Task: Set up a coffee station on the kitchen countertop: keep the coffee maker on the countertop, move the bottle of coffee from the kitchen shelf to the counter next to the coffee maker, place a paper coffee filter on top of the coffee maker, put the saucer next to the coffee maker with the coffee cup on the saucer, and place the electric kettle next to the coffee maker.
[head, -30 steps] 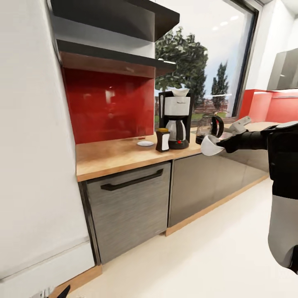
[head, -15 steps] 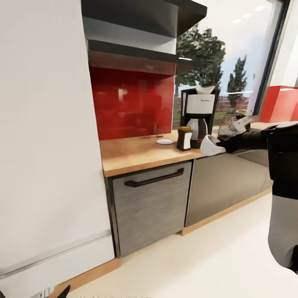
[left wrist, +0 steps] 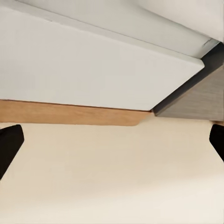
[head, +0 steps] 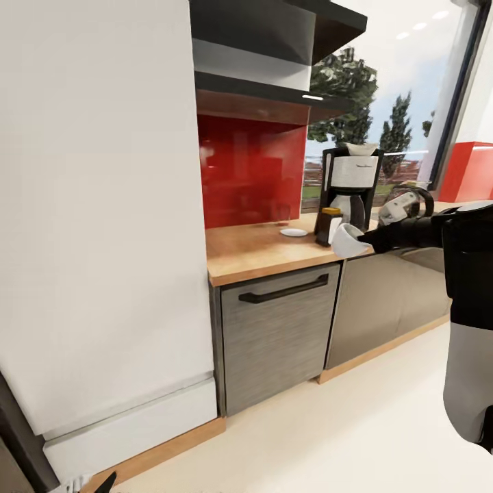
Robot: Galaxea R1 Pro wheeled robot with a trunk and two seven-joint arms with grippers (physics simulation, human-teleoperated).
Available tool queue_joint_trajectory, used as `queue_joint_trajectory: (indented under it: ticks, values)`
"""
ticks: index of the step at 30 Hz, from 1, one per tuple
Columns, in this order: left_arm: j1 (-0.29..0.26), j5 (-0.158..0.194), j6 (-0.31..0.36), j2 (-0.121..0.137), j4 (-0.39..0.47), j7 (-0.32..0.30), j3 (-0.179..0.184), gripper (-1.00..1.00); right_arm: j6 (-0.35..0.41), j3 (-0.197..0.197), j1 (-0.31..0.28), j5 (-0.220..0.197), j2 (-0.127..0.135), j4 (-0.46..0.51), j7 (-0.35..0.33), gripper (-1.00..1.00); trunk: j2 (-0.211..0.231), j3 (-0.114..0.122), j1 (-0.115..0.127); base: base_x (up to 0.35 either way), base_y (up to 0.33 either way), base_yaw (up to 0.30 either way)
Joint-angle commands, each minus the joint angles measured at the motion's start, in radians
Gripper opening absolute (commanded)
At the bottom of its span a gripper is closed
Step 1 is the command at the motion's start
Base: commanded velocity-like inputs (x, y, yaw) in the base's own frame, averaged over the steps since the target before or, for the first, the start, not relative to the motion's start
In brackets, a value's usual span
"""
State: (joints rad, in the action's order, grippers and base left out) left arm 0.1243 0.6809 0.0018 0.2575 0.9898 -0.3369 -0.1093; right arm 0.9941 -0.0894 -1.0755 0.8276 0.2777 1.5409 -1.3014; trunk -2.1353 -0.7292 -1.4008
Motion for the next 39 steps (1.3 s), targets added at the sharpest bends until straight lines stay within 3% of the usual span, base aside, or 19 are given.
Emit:
queue_joint_trajectory:
  ticks: [1,9,14,18,19,21,22,26,27,34,38,39]
  values:
    - [0.000,0.008,0.000,0.000,0.000,-0.004,0.000,1.00,0.008,0.000,-0.001,0.009,0.000,0.001,-0.012,-1.00,0.000,-0.001,0.000,-0.092,0.292,0.000]
    - [0.000,0.008,0.001,0.000,0.000,-0.004,0.000,1.00,0.008,-0.001,-0.001,0.007,0.000,0.001,-0.050,-1.00,0.000,-0.001,0.000,-0.028,0.114,0.000]
    - [0.000,0.008,0.001,0.000,0.001,-0.005,-0.001,1.00,0.007,-0.005,-0.010,-0.015,-0.009,0.000,-0.058,-1.00,0.000,-0.001,0.000,0.000,0.001,0.000]
    - [0.000,0.008,0.001,0.000,0.000,-0.004,-0.001,1.00,0.009,-0.005,-0.057,-0.013,-0.070,-0.004,-0.042,-1.00,0.000,-0.001,0.000,0.000,0.000,0.000]
    - [0.000,0.008,0.001,-0.001,-0.003,-0.004,-0.001,1.00,0.010,-0.004,-0.072,-0.012,-0.104,-0.006,-0.022,-1.00,0.000,-0.001,0.000,0.000,0.000,0.000]
    - [0.000,0.008,0.001,-0.001,-0.010,-0.004,-0.001,1.00,0.010,-0.004,-0.083,-0.011,-0.140,-0.012,0.005,-1.00,0.000,-0.001,0.000,0.000,0.000,0.000]
    - [0.000,0.008,0.000,-0.001,-0.024,-0.006,-0.001,1.00,0.010,-0.004,-0.097,-0.011,-0.174,-0.026,0.037,-1.00,0.000,-0.001,0.000,0.000,0.000,0.000]
    - [0.000,0.008,-0.010,0.000,-0.077,-0.029,-0.003,1.00,0.011,-0.005,-0.130,-0.010,-0.222,-0.071,0.094,-1.00,0.000,-0.001,0.000,0.000,0.000,0.000]
    - [0.000,0.008,-0.039,0.000,-0.120,-0.054,-0.004,1.00,0.011,-0.005,-0.148,-0.010,-0.236,-0.099,0.113,-1.00,0.000,-0.001,0.000,0.000,0.000,0.000]
    - [0.000,0.008,-0.261,0.001,-0.351,-0.178,-0.007,1.00,0.009,-0.007,-0.232,-0.010,-0.258,-0.248,0.180,-1.00,0.000,-0.001,0.000,0.000,0.000,0.000]
    - [0.000,0.008,-0.299,0.002,-0.401,-0.199,-0.007,1.00,0.008,-0.007,-0.272,-0.011,-0.261,-0.312,0.252,-1.00,0.000,-0.001,0.000,0.000,0.000,0.000]
    - [0.000,0.008,-0.312,0.002,-0.418,-0.207,-0.006,1.00,0.008,-0.008,-0.304,-0.011,-0.274,-0.375,0.306,-1.00,0.000,-0.001,0.000,0.000,0.000,0.000]
